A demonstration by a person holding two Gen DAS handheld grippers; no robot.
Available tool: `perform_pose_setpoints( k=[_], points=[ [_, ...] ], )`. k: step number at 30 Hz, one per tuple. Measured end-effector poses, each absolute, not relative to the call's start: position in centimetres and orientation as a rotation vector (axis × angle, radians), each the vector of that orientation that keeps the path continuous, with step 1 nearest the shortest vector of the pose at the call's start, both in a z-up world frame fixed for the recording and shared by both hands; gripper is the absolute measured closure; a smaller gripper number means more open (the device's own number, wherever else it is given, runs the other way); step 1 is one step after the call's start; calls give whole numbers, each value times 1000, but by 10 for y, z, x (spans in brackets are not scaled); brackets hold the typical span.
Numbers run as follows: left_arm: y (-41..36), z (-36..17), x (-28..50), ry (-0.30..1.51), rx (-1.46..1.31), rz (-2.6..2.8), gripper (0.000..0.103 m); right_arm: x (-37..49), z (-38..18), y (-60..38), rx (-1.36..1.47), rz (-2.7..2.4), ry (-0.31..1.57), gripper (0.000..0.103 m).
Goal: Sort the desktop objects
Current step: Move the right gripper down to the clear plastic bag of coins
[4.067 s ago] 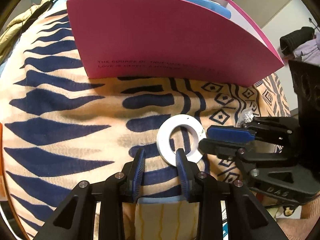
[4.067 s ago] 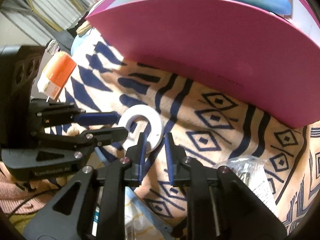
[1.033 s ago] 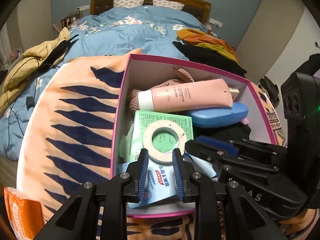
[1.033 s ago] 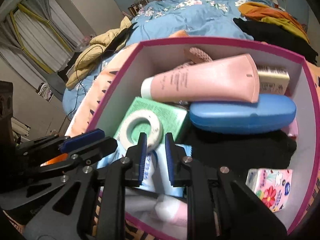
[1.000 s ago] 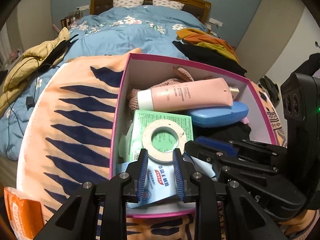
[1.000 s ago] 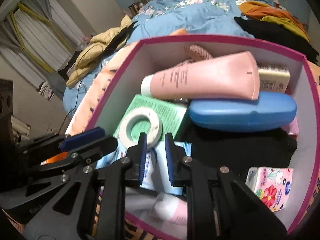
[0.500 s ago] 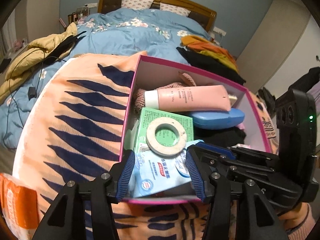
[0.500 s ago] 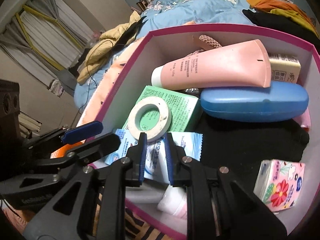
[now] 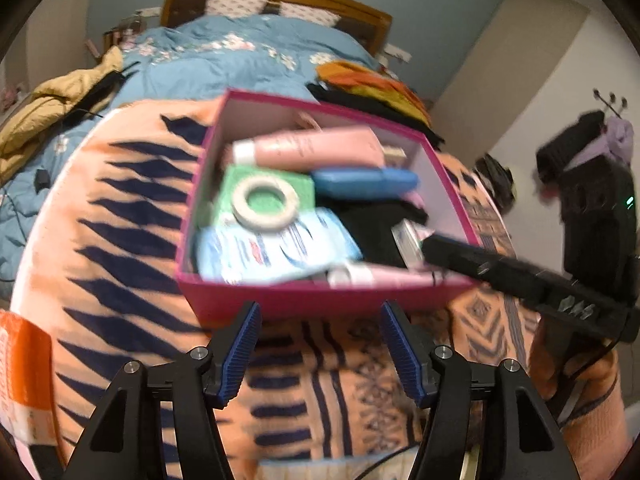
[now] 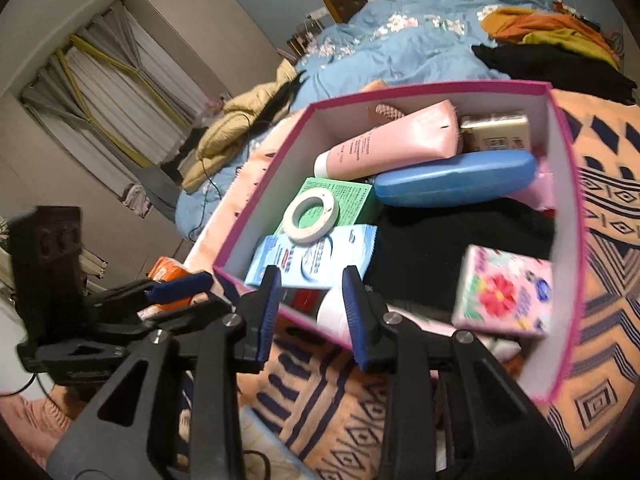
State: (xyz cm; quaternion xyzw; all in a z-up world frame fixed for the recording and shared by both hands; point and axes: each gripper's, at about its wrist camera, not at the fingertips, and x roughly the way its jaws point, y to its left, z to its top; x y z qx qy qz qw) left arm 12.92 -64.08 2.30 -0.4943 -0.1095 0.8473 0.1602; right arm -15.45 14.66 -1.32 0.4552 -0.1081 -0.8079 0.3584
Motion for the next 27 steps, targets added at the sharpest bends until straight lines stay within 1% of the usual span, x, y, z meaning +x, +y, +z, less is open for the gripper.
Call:
perform_pose_setpoints(
  k=[2, 3, 7, 10, 17, 20, 27],
  points=[
    [-629, 7, 138, -306, -1467, 2350, 38, -140, -9, 160, 1156, -2092, -284, 61],
    [-623, -1, 142, -302, -1490, 2323, 38, -132, -8, 166, 1148, -2098, -286, 60],
    [-599, -32, 155, -281, -1581, 2223, 38, -106, -15, 185, 1179, -2114, -261, 60],
    [-581, -48, 160, -239, -1625, 2174, 38, -87, -34, 201, 1259, -2131, -261, 60],
    [-544, -65, 164, -125, -1670, 2094, 38, -57, -75, 233, 1421, -2135, -306, 59],
    [-532, -70, 164, -95, -1688, 2077, 38, -45, -85, 243, 1464, -2151, -295, 52],
    [-515, -81, 159, -20, -1708, 2056, 38, -33, -98, 250, 1493, -2157, -313, 52]
  ],
)
